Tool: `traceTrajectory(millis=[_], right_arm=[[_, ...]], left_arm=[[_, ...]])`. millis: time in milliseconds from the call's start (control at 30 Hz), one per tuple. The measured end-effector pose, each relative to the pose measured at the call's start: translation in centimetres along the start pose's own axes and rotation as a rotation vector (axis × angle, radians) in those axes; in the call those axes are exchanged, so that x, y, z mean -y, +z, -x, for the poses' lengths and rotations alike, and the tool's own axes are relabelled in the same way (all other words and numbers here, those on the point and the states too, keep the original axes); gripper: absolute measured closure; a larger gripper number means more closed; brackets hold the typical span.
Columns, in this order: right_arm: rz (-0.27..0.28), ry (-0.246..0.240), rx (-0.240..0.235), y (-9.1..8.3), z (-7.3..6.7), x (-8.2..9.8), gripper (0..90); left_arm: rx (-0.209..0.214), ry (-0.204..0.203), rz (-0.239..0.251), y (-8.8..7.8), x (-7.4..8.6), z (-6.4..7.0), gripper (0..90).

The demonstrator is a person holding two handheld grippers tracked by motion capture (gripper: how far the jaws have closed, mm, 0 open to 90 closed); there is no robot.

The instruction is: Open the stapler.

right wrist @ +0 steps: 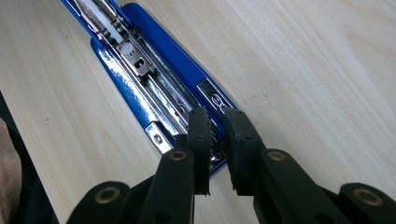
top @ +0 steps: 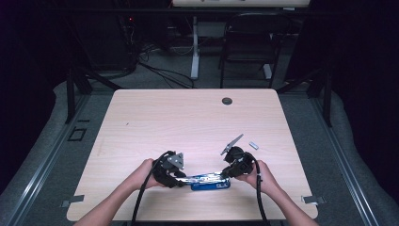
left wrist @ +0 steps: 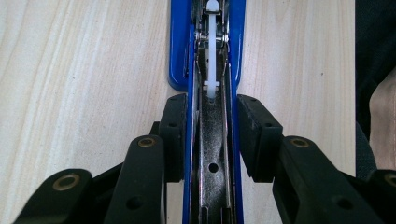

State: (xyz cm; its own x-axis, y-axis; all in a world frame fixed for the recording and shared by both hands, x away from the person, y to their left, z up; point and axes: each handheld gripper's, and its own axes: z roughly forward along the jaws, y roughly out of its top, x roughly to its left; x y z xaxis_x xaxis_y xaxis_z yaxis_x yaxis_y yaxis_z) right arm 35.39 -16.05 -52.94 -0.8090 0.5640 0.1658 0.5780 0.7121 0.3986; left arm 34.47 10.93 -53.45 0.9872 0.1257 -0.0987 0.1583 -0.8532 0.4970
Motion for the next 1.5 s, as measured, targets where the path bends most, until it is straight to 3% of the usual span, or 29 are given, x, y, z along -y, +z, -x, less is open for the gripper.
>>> traceTrajectory(millis=[400, 433, 533, 567, 633, 700, 733, 833, 1033, 1367, 1500], right_arm=[[0.022, -0.005, 0.007, -0.12, -0.15, 0.02, 81.1], [0.029, -0.007, 0.005, -0.23, -0.18, 0.02, 81.1], [0.035, -0.011, 0.011, -0.18, -0.36, -0.04, 81.2], [0.033, -0.013, 0.013, -0.19, -0.35, -0.05, 81.1], [0.032, -0.013, 0.016, -0.23, -0.33, -0.04, 80.7], [0.034, -0.016, 0.017, -0.26, -0.34, -0.04, 80.4], [0.034, -0.016, 0.019, -0.27, -0.35, -0.05, 80.1], [0.033, -0.017, 0.02, -0.31, -0.34, -0.04, 79.8], [0.028, -0.013, 0.021, -0.37, -0.33, -0.01, 79.5], [0.03, -0.007, 0.019, -0.36, -0.31, 0.0, 79.4], [0.031, -0.011, 0.016, -0.39, -0.39, -0.04, 75.3]], left_arm=[[0.009, 0.003, 0.008, 0.07, 0.22, -0.11, 65.5], [0.028, 0.006, 0.0, 0.0, 0.21, -0.23, 65.4], [0.006, 0.003, 0.008, 0.08, 0.22, -0.09, 65.4], [0.026, 0.006, 0.001, 0.0, 0.2, -0.2, 65.4], [0.0, 0.004, 0.008, 0.1, 0.24, -0.09, 65.4], [0.023, 0.006, 0.001, 0.02, 0.23, -0.22, 65.4], [0.004, 0.003, 0.011, 0.12, 0.26, -0.11, 65.4], [0.0, 0.007, 0.002, 0.07, 0.25, -0.14, 65.4], [0.022, 0.004, 0.007, 0.28, 0.39, -0.33, 65.3], [0.017, 0.01, 0.004, 0.66, 0.47, -0.41, 65.4], [0.015, 0.013, 0.005, 0.66, 0.48, -0.41, 65.4]])
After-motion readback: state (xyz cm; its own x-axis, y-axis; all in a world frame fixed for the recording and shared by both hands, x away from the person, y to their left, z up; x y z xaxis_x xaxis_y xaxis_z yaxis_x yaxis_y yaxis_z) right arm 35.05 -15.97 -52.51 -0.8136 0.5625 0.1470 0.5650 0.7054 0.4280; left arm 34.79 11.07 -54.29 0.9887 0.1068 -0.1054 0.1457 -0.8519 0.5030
